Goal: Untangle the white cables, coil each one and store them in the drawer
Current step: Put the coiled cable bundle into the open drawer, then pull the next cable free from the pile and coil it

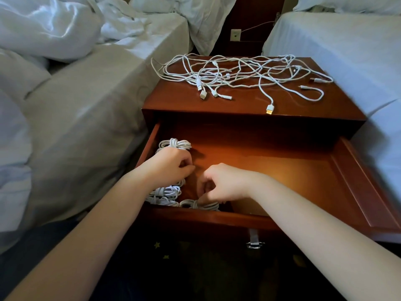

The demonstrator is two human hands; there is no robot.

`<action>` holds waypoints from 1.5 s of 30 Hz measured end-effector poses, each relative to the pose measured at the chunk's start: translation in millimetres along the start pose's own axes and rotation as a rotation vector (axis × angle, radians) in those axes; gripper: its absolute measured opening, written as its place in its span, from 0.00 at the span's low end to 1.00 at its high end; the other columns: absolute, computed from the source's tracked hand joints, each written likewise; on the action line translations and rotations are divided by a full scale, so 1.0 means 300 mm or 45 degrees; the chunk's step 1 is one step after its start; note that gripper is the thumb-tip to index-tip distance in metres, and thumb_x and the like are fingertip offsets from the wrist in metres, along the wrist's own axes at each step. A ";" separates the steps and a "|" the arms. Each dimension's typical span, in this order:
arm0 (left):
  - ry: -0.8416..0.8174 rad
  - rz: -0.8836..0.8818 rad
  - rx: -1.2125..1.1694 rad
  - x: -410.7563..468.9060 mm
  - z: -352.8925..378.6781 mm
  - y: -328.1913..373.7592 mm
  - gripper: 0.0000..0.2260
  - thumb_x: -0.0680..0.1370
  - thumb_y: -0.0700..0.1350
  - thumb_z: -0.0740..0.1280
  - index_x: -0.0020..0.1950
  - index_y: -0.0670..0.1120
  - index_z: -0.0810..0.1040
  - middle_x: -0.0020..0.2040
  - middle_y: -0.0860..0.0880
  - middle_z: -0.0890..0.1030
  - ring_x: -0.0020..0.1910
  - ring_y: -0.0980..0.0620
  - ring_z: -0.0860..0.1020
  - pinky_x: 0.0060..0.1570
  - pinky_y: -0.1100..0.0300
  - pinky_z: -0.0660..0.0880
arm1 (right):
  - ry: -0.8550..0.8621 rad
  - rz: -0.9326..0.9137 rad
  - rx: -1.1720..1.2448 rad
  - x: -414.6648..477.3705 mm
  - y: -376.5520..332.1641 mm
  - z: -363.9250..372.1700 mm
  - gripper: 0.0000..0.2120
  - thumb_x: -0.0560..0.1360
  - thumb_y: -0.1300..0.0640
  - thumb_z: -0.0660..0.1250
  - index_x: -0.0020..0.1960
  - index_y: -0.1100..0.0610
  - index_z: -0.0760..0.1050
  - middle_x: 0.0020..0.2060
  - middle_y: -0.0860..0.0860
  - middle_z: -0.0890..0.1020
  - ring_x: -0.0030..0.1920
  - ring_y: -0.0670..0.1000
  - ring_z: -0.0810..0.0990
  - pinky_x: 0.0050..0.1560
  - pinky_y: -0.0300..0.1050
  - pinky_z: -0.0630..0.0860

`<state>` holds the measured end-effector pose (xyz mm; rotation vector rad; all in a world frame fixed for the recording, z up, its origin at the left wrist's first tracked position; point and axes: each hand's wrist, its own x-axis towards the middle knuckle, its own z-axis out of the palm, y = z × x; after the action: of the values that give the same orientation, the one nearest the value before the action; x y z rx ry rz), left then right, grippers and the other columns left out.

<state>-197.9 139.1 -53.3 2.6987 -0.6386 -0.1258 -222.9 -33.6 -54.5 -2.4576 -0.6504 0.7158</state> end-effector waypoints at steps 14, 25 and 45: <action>0.238 -0.085 -0.115 0.003 0.005 0.016 0.05 0.77 0.40 0.65 0.46 0.40 0.80 0.40 0.46 0.81 0.36 0.53 0.74 0.33 0.73 0.66 | 0.140 -0.004 0.123 -0.013 0.020 -0.014 0.04 0.76 0.54 0.68 0.48 0.54 0.79 0.40 0.48 0.81 0.31 0.46 0.80 0.39 0.41 0.76; 0.484 -0.119 -0.377 0.180 -0.122 0.074 0.03 0.76 0.43 0.65 0.44 0.48 0.77 0.40 0.51 0.79 0.40 0.53 0.76 0.42 0.63 0.71 | 0.718 0.050 0.307 0.011 0.042 -0.225 0.04 0.76 0.58 0.67 0.48 0.51 0.79 0.41 0.49 0.82 0.41 0.49 0.82 0.41 0.39 0.79; 0.810 -0.371 -0.704 0.741 -0.170 -0.046 0.04 0.77 0.43 0.63 0.47 0.48 0.78 0.43 0.50 0.80 0.42 0.48 0.80 0.44 0.53 0.76 | 1.287 0.052 0.232 0.381 0.326 -0.618 0.04 0.76 0.60 0.66 0.48 0.53 0.78 0.45 0.47 0.78 0.41 0.43 0.75 0.41 0.35 0.69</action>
<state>15.0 67.5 -11.4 2.0937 -0.0040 0.4091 1.7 -103.8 -13.8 -2.2598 -0.1198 -0.4586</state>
